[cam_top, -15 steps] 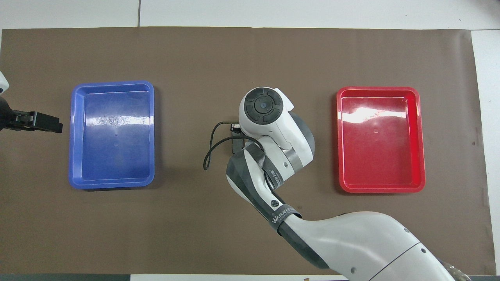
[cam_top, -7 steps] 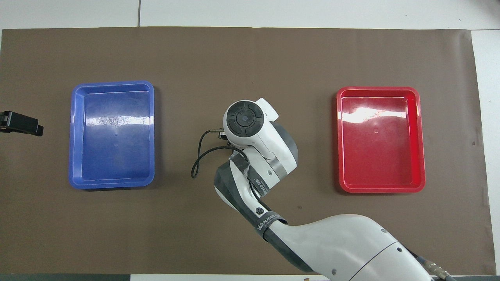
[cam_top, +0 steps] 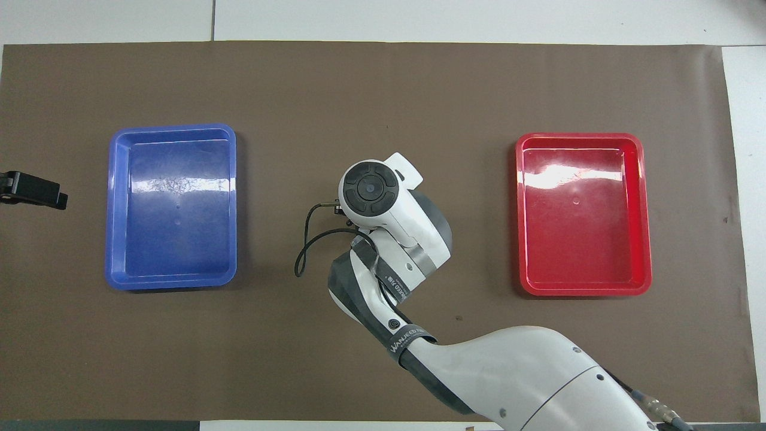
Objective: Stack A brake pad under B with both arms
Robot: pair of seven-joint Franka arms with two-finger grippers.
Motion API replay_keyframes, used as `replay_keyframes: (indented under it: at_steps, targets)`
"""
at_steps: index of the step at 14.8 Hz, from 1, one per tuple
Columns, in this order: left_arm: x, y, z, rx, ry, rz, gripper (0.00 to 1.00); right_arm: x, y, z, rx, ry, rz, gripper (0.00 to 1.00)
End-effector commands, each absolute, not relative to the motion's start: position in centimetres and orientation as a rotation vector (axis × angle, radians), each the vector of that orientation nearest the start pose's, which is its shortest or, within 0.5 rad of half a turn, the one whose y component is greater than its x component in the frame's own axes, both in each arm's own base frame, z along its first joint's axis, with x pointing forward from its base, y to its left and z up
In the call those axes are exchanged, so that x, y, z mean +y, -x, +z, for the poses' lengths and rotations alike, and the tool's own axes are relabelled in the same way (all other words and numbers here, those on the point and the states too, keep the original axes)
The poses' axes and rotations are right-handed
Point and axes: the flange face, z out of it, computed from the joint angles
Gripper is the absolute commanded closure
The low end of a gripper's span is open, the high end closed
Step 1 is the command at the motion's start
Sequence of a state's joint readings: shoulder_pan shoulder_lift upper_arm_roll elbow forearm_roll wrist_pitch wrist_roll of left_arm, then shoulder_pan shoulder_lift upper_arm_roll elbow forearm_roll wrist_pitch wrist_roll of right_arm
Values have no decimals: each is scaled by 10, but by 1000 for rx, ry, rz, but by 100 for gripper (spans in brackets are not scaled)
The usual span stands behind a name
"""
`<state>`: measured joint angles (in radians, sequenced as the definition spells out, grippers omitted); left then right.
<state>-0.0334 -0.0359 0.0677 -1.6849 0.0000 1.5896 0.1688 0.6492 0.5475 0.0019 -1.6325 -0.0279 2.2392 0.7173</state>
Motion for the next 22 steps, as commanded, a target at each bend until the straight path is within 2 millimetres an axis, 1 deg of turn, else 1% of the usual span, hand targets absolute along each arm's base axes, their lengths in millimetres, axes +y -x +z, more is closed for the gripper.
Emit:
replay_keyframes:
  at_steps: [1, 5, 8, 12, 13, 14, 15, 16, 17, 18, 19, 22]
  targets:
    - [22, -539, 592, 213, 3144, 105, 1, 416, -551, 309, 33, 3124, -122, 100]
    - [23, -539, 592, 210, 3144, 105, 1, 417, -550, 307, 11, 3125, -123, 100]
    - [22, -539, 592, 213, 3144, 105, 1, 416, -548, 301, 7, 3125, -120, 100]
    - [22, -539, 592, 213, 3144, 105, 1, 416, -547, 300, 8, 3117, -132, 100]
    - [22, -539, 592, 213, 3144, 105, 1, 416, -547, 298, 9, 3108, -144, 99]
    - [22, -539, 592, 213, 3144, 105, 1, 416, -544, 292, 10, 3102, -153, 97]
    - [22, -539, 592, 213, 3144, 105, 1, 415, -543, 289, 9, 3099, -156, 88]
    - [22, -539, 592, 213, 3144, 105, 1, 414, -543, 288, 9, 3101, -153, 84]
    - [22, -539, 592, 213, 3144, 105, 1, 413, -543, 288, 12, 3106, -146, 74]
    - [22, -539, 592, 213, 3144, 105, 1, 412, -543, 288, 14, 3108, -142, 54]
    - [22, -539, 592, 213, 3144, 108, 1, 413, -542, 289, 15, 3110, -138, 1]
    - [23, -539, 592, 210, 3144, 105, 1, 413, -543, 291, 15, 3116, -128, 0]
